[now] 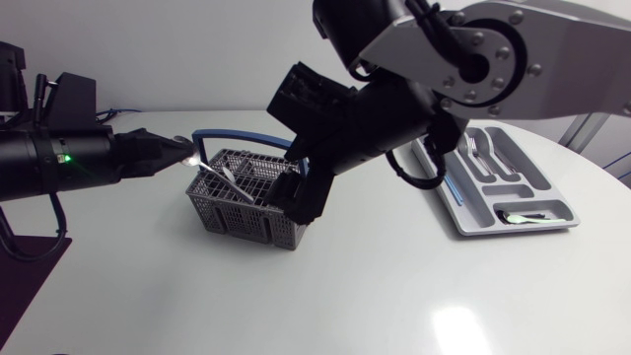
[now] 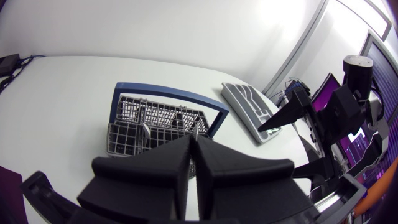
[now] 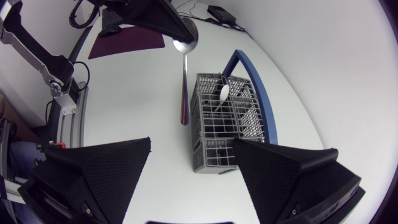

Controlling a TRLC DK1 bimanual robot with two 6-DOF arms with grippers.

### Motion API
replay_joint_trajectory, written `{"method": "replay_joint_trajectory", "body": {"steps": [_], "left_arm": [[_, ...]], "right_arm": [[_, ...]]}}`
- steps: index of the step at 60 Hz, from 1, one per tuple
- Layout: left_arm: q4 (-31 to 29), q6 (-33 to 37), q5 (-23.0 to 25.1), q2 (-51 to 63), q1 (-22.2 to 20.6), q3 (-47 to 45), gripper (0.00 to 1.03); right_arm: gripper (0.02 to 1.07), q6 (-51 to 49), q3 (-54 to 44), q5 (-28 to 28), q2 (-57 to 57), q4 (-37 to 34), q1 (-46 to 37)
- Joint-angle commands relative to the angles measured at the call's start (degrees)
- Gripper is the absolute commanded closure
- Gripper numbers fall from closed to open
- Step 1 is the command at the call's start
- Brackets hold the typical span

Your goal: Unload the cutlery basket into the drawer organizer.

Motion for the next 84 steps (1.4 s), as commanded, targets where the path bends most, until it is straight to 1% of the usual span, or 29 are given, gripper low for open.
{"method": "replay_joint_trajectory", "body": {"steps": [1,8,12,22,27,30,43,50,57,62,64,68,76,84], "left_arm": [[-0.1,-1.3,2.4,1.3,1.3,2.4,0.99],[-0.3,-1.3,6.0,2.8,2.3,3.0,0.99],[-0.4,-1.3,7.0,3.5,2.3,3.1,0.99],[-0.8,-1.4,8.0,4.8,2.2,3.6,0.99],[-0.8,-2.1,8.6,5.1,2.2,3.8,0.99],[-0.9,-2.2,8.7,5.2,2.0,3.9,0.99],[-1.5,-2.7,10.3,5.5,1.7,4.3,0.99],[-1.5,-2.7,10.4,5.8,1.4,4.3,0.99],[-1.5,-2.7,10.4,5.8,1.3,4.3,0.99],[-1.5,-2.7,10.4,5.8,1.1,4.2,0.99],[-1.5,-2.8,10.5,5.8,1.1,4.2,0.99],[-1.5,-2.8,10.4,5.8,0.8,4.2,0.99],[-1.5,-2.9,10.5,5.8,0.6,4.1,0.99],[-1.5,-3.3,10.5,5.8,0.5,4.1,0.99]], "right_arm": [[0.13,1.5,2.5,-0.9,2.1,-0.3,0.6],[0.15,1.5,4.7,-1.2,4.3,-1.1,1.5],[0.16,1.5,5.5,-1.2,5.2,-1.1,1.7],[0.17,1.7,8.1,-0.5,8.1,-1.1,2.7],[0.22,1.7,9.4,0.4,9.8,-1.1,3.3],[0.23,1.7,10.2,0.7,10.8,-1.1,3.6],[0.42,1.7,13.6,2.4,13.9,-1.1,4.8],[0.58,1.7,15.0,2.7,15.2,-1.1,4.8],[0.69,1.7,15.7,2.7,15.9,-1.1,4.8],[0.81,1.7,16.0,2.7,16.1,-1.1,4.8],[0.83,1.7,16.0,2.7,16.2,-1.1,4.8],[0.84,1.7,16.1,2.7,16.4,-1.2,4.8],[1.0,1.7,16.1,2.7,16.5,-1.1,4.8],[1.01,1.7,15.9,2.4,16.5,-1.4,4.8]]}}
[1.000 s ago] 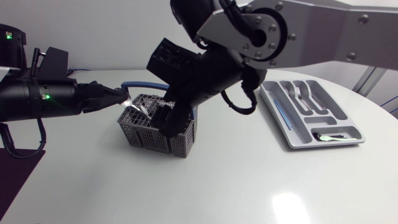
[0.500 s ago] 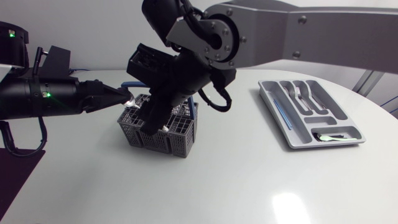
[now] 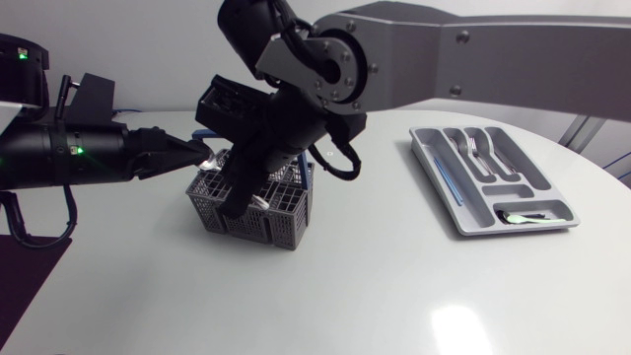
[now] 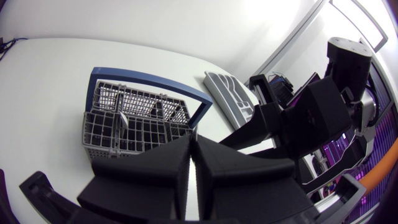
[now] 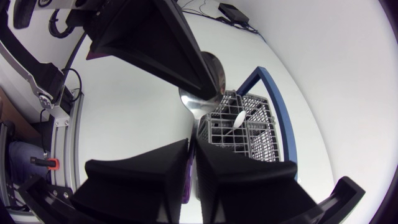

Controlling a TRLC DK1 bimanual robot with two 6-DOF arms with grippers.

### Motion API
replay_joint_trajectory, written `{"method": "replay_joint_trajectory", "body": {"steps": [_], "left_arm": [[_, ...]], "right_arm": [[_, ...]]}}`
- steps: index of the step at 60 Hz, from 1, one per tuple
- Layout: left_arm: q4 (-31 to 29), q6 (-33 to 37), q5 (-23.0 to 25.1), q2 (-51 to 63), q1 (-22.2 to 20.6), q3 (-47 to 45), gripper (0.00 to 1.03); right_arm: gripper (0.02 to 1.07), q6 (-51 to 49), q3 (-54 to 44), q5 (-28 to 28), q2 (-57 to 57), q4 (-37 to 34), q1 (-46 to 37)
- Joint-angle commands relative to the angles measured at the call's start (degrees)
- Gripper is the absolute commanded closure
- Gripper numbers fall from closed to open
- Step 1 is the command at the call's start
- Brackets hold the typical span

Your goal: Unload the cutlery basket into the drawer organizer.

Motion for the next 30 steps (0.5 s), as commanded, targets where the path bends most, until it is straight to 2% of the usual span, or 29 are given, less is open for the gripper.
{"method": "replay_joint_trajectory", "body": {"steps": [1,7,11,13,21,25,30], "left_arm": [[-0.3,-1.6,1.1,0.6,-0.6,1.9,0.99],[-0.2,-1.9,1.1,0.6,-0.5,2.2,0.96],[-0.2,-2.5,2.2,0.6,-0.2,2.6,0.7],[-0.2,-2.5,2.4,0.7,-0.2,2.7,0.66],[-0.1,-3.0,2.5,1.0,0.0,3.9,0.25],[-0.1,-3.2,2.5,1.2,0.4,4.3,0.17],[0.4,-4.4,2.5,1.1,2.0,4.8,0.14]], "right_arm": [[1.01,1.0,1.5,0.2,1.3,-0.4,0.1],[1.01,1.0,1.0,-0.4,1.2,-0.6,0.1],[1.01,1.0,0.7,-0.9,1.1,-0.9,-0.1],[1.01,0.9,0.7,-1.3,1.1,-1.0,-0.2],[1.01,0.7,0.1,-2.0,0.9,-1.9,-0.2],[1.01,0.6,-0.5,-2.5,0.6,-2.0,-0.2],[1.01,0.0,-1.2,-2.7,0.3,-2.6,-0.3]]}}
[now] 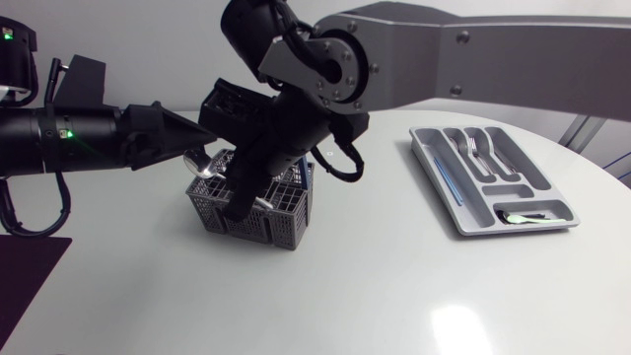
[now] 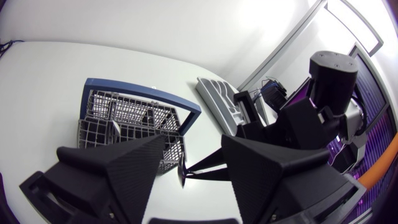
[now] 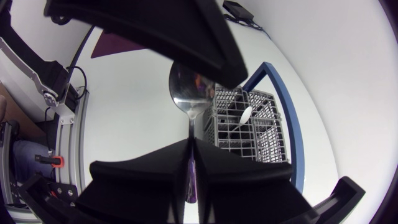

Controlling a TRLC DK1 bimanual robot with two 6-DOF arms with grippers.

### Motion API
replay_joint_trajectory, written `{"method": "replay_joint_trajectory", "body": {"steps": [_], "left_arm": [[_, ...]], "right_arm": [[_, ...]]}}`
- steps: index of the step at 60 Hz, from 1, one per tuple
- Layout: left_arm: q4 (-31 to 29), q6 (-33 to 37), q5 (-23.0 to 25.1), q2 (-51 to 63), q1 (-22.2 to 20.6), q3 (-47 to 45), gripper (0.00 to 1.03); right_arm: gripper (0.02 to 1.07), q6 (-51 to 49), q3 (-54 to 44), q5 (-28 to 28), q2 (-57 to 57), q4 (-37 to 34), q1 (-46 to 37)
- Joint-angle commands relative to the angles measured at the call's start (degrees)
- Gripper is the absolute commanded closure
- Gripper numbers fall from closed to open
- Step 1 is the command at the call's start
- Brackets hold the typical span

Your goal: Unload the cutlery basket into the drawer organizer.

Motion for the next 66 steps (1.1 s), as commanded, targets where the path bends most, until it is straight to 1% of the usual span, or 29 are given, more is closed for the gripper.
{"method": "replay_joint_trajectory", "body": {"steps": [1,6,9,14,17,24,29,32,34,40,44,48,58,66], "left_arm": [[0.5,-2.3,0.7,1.1,1.7,2.1,0.14],[1.1,-3.3,0.6,1.1,3.5,2.3,0.14],[1.1,-3.9,0.6,1.3,5.5,2.5,0.14],[0.9,-4.4,0.6,2.0,6.6,2.5,0.14],[0.0,-6.5,0.6,2.9,7.1,2.5,0.14],[-0.3,-7.0,0.5,5.1,8.2,2.7,0.15],[-2.2,-9.9,0.2,8.0,8.4,3.2,0.14],[-3.3,-11.6,0.0,9.4,8.4,3.5,0.07],[-4.1,-12.0,-0.3,9.9,8.4,3.7,0.05],[-6.9,-12.9,-2.4,10.9,7.8,4.6,0.05],[-8.7,-15.1,-4.5,11.6,7.3,5.4,0.05],[-9.8,-16.6,-7.8,12.2,5.7,6.0,0.05],[-10.4,-20.7,-13.7,12.9,2.0,6.4,0.06],[-11.4,-24.1,-17.5,14.1,-0.6,7.5,0.06]], "right_arm": [[1.01,-0.1,-1.3,-0.7,0.2,-0.9,-0.2],[1.01,-1.3,-2.6,-0.8,-0.6,-1.8,-0.4],[1.01,-2.0,-3.9,-0.8,-1.3,-1.8,-0.7],[1.01,-3.7,-6.7,-0.8,-2.7,-2.0,-1.8],[1.01,-5.0,-8.3,-0.8,-3.8,-2.4,-2.6],[1.01,-7.2,-12.1,-0.9,-7.2,-3.0,-5.1],[1.01,-8.4,-13.9,-1.2,-9.6,-4.0,-7.3],[1.01,-9.5,-15.4,-1.5,-11.5,-4.5,-9.0],[1.01,-10.1,-16.1,-1.6,-12.3,-4.9,-9.9],[1.01,-11.9,-18.4,-2.6,-14.8,-5.9,-13.2],[1.01,-13.5,-20.4,-2.6,-16.8,-6.5,-15.5],[1.01,-14.9,-22.1,-2.8,-18.3,-6.9,-17.5],[1.01,-19.6,-25.5,-2.8,-21.3,-8.7,-22.7],[1.01,-27.2,-27.5,-2.8,-22.7,-11.6,-29.0]]}}
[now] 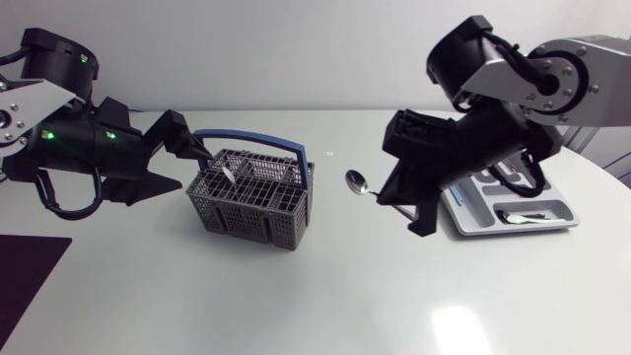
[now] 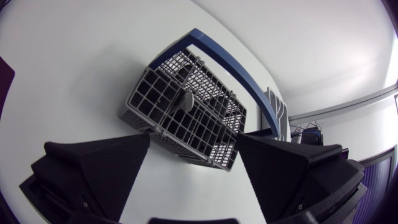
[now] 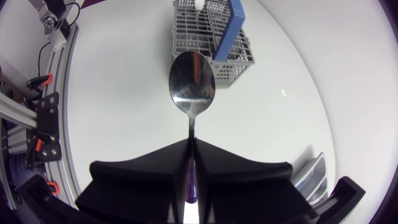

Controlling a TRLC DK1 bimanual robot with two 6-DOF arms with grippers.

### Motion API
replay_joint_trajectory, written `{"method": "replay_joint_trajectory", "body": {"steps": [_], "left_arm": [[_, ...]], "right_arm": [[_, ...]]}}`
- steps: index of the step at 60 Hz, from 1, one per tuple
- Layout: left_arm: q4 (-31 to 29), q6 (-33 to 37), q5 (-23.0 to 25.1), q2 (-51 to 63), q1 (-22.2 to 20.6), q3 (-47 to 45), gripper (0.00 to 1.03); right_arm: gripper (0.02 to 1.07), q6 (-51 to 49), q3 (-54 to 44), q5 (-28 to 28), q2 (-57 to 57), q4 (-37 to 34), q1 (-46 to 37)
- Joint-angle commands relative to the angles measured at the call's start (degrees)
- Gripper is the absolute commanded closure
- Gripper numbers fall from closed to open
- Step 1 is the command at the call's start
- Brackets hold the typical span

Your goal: Unload the cutlery basket into the drawer organizer.

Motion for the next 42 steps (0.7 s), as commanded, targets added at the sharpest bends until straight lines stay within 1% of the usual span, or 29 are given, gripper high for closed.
{"method": "replay_joint_trajectory", "body": {"steps": [1,11,24,32,42], "left_arm": [[-1.1,-3.9,-1.8,1.9,-1.6,2.6,0.06],[-1.5,-7.3,-4.9,4.6,-3.7,4.1,0.06],[-0.1,-8.4,-10.1,6.8,-6.5,4.6,0.06],[1.0,-8.7,-10.4,9.1,-6.9,5.6,0.06],[2.1,-9.2,-10.4,10.3,-7.1,5.9,0.06]], "right_arm": [[1.01,-6.4,-2.4,-0.1,-1.2,-2.3,-3.8],[1.01,-18.2,-4.3,-0.1,-1.8,-5.2,-14.0],[1.01,-29.9,-4.9,-0.1,-1.3,-7.1,-24.6],[1.01,-37.0,-5.0,0.2,1.8,-6.9,-30.9],[1.01,-45.5,-4.9,1.4,5.2,-3.2,-37.6]]}}
